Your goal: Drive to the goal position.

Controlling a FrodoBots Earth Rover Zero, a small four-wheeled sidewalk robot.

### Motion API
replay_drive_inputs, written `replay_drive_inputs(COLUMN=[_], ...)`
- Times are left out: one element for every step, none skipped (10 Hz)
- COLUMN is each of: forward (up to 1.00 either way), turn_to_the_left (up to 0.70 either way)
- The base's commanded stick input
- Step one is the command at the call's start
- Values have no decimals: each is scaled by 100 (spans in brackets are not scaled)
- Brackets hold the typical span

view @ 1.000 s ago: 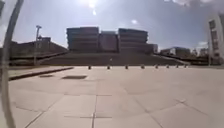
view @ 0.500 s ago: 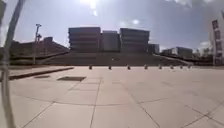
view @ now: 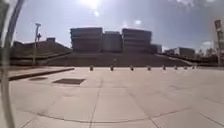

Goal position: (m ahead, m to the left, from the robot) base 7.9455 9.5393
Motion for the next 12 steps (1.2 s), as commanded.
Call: replay_drive_inputs(forward=[85, 85, 85, 85, 85, 85, 85, 85, 85, 85, 85, 85], turn_to_the_left=[0, 0, 0, 0, 0, 0, 0, 0, 0, 0, 0, 0])
